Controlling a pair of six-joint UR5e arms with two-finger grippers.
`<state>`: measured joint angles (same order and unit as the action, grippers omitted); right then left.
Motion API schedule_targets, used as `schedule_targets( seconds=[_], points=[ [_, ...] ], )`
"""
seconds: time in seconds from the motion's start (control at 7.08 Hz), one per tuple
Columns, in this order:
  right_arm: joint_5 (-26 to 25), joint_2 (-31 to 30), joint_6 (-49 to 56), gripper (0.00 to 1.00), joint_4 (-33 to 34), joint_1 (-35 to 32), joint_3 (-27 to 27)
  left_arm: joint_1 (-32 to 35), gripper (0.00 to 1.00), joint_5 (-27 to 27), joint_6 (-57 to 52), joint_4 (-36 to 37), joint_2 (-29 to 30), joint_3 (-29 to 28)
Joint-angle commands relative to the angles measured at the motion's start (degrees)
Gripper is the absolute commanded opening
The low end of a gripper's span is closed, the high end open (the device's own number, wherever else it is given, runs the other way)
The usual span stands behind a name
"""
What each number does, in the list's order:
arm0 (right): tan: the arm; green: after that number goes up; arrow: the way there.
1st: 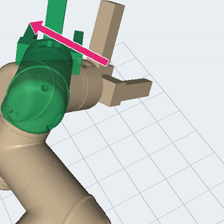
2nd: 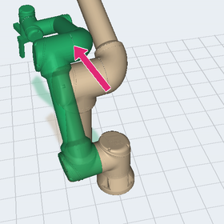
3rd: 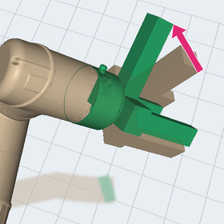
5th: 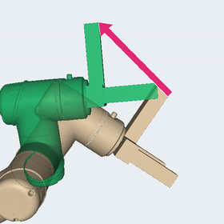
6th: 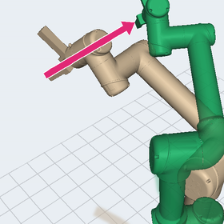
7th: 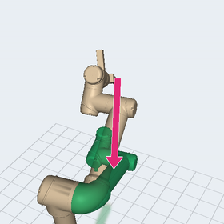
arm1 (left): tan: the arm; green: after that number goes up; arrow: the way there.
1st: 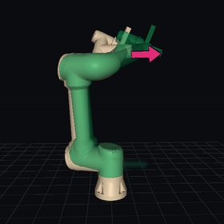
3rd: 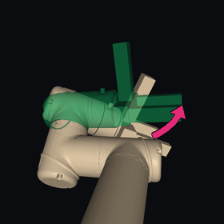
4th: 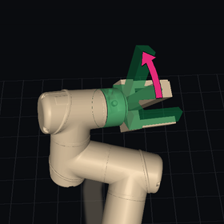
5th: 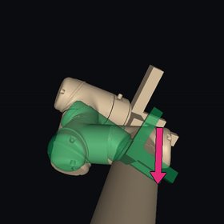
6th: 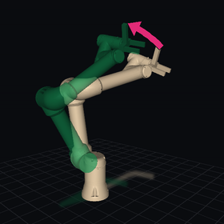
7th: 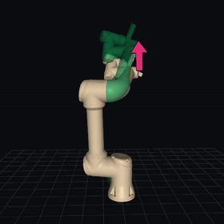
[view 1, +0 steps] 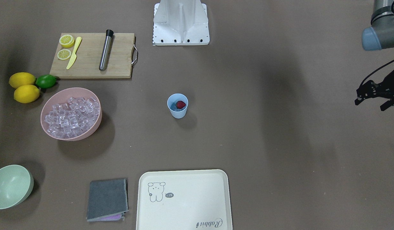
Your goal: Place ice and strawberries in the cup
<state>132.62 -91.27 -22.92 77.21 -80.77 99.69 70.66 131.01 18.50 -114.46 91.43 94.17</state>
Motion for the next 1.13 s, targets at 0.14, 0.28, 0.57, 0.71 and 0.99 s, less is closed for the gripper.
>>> schedule_targets(
  seconds=[0.14, 0.28, 0.57, 0.71, 0.99],
  points=[
    [-0.17, -0.04, -0.11, 1.0, -0.04, 0.0, -0.03, -0.09, 0.98, 0.12, 0.31, 0.2, 0.42, -0.04],
    [0.01, 0.13, -0.11, 1.0, -0.04, -0.26, 0.06, 0.0, 0.97, 0.12, 0.57, 0.21, 0.51, -0.13],
    [-0.25, 0.13, -0.11, 1.0, 0.05, -0.61, 0.41, -0.09, 0.97, -0.14, 0.66, 0.38, 1.29, -0.3],
    [-0.34, 0.04, -0.11, 1.0, 0.05, -0.88, 0.41, 0.09, 0.97, -0.4, 0.31, 0.73, 1.12, -0.91],
    [-0.43, 0.04, -0.11, 1.0, 0.05, -1.14, 0.5, 3.24, 0.97, -0.32, -0.22, 0.73, 0.69, -2.84]
  ],
)
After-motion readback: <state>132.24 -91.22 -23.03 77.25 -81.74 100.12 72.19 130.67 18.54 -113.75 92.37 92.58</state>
